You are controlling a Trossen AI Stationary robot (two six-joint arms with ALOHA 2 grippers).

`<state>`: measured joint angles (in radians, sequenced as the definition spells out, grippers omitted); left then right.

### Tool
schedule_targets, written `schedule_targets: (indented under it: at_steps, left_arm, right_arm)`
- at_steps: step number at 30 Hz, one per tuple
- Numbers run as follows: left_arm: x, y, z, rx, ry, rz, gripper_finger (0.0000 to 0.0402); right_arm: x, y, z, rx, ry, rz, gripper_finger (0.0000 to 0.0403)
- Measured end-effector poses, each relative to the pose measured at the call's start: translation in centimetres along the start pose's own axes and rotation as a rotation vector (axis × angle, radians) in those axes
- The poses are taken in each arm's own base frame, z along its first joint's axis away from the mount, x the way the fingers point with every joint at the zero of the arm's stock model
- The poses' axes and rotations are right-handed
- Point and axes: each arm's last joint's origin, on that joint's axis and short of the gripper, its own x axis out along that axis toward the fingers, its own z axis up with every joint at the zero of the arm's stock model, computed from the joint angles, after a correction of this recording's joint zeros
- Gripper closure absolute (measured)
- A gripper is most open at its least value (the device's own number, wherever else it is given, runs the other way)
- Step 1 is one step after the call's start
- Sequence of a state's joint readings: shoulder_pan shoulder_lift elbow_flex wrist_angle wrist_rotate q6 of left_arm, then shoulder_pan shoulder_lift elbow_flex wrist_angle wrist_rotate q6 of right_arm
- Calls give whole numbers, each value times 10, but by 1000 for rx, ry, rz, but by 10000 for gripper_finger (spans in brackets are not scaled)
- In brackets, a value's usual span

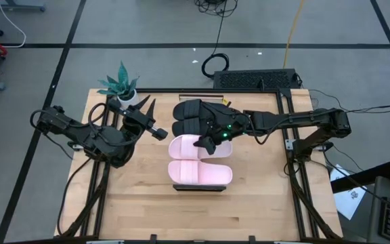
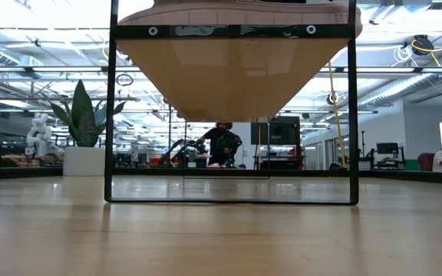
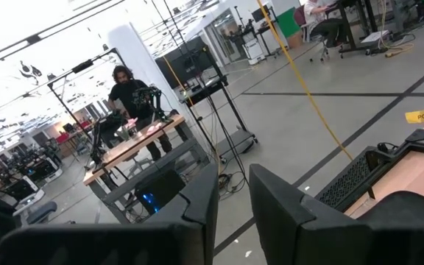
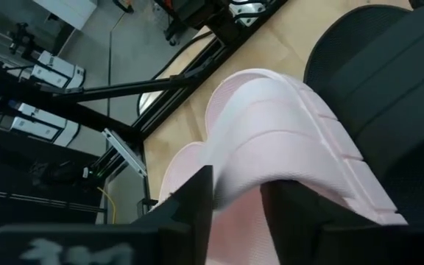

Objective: Pick and place slides into the shelf
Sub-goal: Adjust the white slides on the shelf

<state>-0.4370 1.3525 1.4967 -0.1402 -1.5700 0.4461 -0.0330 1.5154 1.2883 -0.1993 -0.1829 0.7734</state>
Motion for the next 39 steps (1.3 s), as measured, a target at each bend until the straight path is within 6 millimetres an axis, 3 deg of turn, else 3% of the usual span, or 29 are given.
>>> schedule_targets:
  at_steps: [13,19,27,39]
  left_arm:
    - [0,0,0,0,0,0,321]
    - [0,0,0,-4,0,0,321]
    - [0,0,0,-6,0,0,321]
    - [0,0,0,25,0,0,321]
  right_arm:
    - [0,1,1,-29,-9,7,396]
    - [-1,2,6,-5,-29,54,395]
    - [-3,-3,10,155,54,122,395]
    - [-3,-8,9,367,101,94,395]
